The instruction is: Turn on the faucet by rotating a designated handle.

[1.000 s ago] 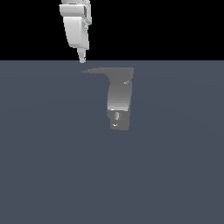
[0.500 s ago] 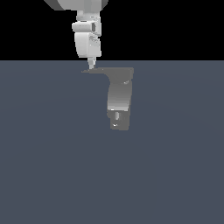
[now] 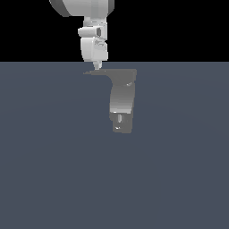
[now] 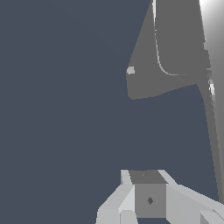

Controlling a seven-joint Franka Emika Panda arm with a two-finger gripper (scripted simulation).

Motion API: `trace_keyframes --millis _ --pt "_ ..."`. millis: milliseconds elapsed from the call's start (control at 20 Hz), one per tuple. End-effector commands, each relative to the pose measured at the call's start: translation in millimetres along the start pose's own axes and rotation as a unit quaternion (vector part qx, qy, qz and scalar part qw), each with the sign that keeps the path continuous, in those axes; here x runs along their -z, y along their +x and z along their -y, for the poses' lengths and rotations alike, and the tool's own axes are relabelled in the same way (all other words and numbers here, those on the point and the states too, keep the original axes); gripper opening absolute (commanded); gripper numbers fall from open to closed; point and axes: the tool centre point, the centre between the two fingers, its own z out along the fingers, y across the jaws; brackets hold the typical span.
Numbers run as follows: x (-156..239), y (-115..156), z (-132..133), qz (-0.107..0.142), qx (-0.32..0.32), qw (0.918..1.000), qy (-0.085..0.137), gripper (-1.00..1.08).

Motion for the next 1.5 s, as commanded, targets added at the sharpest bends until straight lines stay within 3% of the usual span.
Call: trace_keyframes --millis 0,1450 --pt "0.1 -0.1 0.5 0.000 -0.001 1.0000 0.000 -1.00" --pt "0.0 -4.0 -71.8 0.000 -0.001 1.0000 0.000 -1.00"
